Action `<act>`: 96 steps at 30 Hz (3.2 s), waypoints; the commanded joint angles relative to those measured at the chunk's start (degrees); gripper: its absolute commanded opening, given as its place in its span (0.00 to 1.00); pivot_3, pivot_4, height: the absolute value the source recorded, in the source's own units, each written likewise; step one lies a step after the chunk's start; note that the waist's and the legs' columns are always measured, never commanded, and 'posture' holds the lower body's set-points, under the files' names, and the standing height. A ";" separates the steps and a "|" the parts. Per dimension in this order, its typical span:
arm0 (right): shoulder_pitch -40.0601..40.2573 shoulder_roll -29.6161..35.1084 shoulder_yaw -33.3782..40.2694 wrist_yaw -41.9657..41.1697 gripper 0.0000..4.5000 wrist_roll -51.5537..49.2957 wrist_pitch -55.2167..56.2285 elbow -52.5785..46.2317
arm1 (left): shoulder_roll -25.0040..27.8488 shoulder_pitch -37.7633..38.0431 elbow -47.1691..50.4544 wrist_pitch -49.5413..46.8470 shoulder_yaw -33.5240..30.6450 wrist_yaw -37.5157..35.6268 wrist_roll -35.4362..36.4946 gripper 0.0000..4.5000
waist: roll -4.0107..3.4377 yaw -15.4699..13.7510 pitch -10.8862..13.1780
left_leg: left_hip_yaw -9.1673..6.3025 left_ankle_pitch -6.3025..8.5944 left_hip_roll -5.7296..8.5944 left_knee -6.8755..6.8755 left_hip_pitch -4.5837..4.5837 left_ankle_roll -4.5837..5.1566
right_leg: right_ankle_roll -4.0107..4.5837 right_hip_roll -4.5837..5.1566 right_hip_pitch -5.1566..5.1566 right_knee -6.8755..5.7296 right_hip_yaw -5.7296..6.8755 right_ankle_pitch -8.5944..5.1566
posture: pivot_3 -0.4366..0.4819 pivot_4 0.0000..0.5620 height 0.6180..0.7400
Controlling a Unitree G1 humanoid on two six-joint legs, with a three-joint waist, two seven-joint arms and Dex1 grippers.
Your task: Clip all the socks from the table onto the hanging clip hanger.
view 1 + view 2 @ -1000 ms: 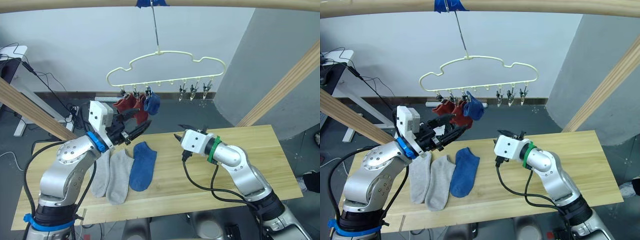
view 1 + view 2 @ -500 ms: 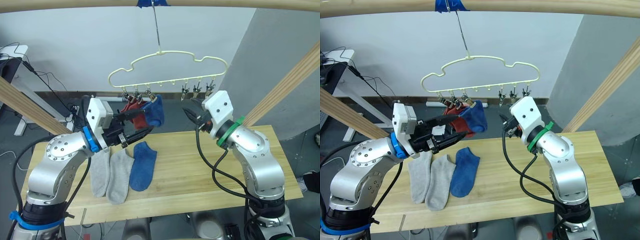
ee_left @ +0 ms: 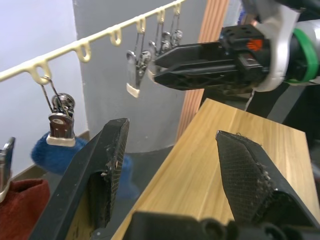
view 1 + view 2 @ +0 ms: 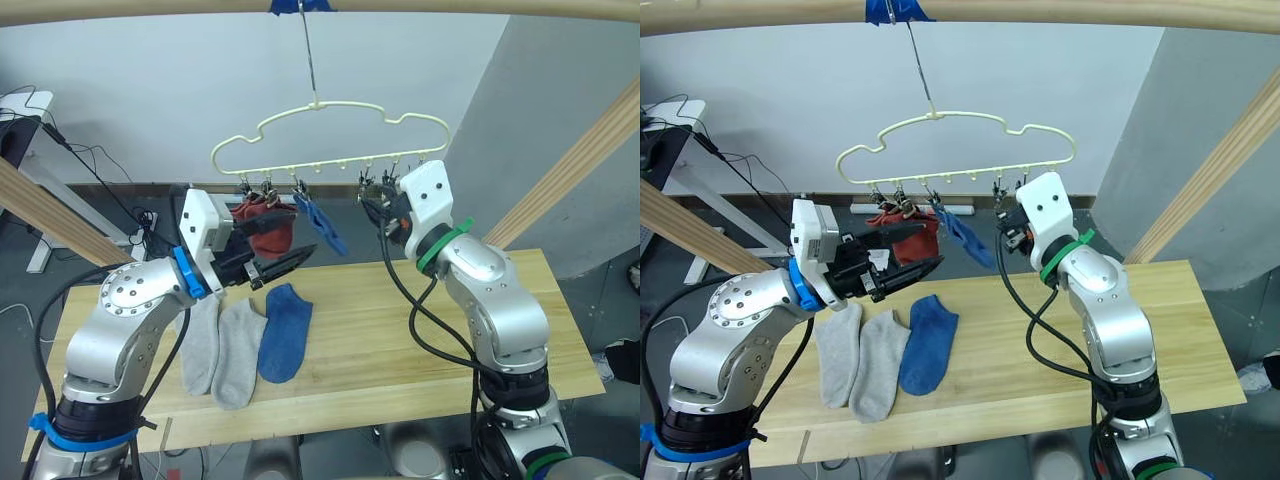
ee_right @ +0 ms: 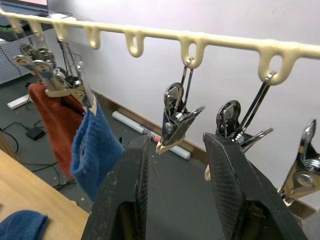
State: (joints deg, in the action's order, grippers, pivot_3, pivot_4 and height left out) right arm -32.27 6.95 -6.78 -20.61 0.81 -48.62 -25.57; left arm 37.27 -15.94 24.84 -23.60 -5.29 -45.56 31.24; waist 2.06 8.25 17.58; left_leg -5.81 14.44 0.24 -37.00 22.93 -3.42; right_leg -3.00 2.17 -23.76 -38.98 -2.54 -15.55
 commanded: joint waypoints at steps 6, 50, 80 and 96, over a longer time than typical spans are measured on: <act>-3.29 -2.11 0.79 2.21 0.39 -3.18 0.60 2.18 | -0.40 -1.12 0.54 1.40 0.18 -0.07 -0.50 0.68 | 0.00 0.04 0.00 | 0.00 0.00 0.00 0.00 0.02 0.00 | 0.00 0.00 -0.02 0.00 0.00 0.00 | 0.22 0.44 1.00; -6.13 -6.66 2.07 7.85 0.39 -9.64 3.27 5.11 | -2.48 -0.74 0.03 1.53 1.47 -0.22 -2.41 0.68 | -0.01 0.21 -0.01 | 0.01 0.00 -0.01 -0.01 0.02 0.00 | 0.02 -0.01 -0.04 -0.04 0.00 0.01 | 0.22 0.46 1.00; -6.05 -6.21 1.23 7.67 0.00 -10.38 4.21 5.58 | -21.13 22.66 -10.96 11.78 9.52 26.99 -25.61 1.00 | -0.11 0.60 -0.11 | 0.06 0.00 -0.05 -0.06 0.03 0.02 | 0.04 0.04 -0.06 -0.07 -0.05 0.06 | 0.21 0.47 1.00; -5.95 -6.32 0.37 7.68 0.00 -10.98 3.48 5.10 | -23.78 17.58 -21.31 2.78 9.82 30.64 -29.05 1.00 | -0.11 1.31 -0.13 | 0.06 -0.02 -0.03 -0.05 0.02 0.04 | 0.08 -0.02 -0.07 -0.11 -0.03 0.09 | 0.19 0.47 1.00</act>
State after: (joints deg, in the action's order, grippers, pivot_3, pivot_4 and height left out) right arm -37.34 1.04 -5.91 -12.88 -9.21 -45.58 -18.54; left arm 13.28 1.49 2.85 -19.53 3.91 -14.52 2.82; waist 1.95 9.56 17.45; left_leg -5.74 14.43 0.21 -37.06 22.95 -3.37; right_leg -2.92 2.16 -23.83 -39.09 -2.57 -15.47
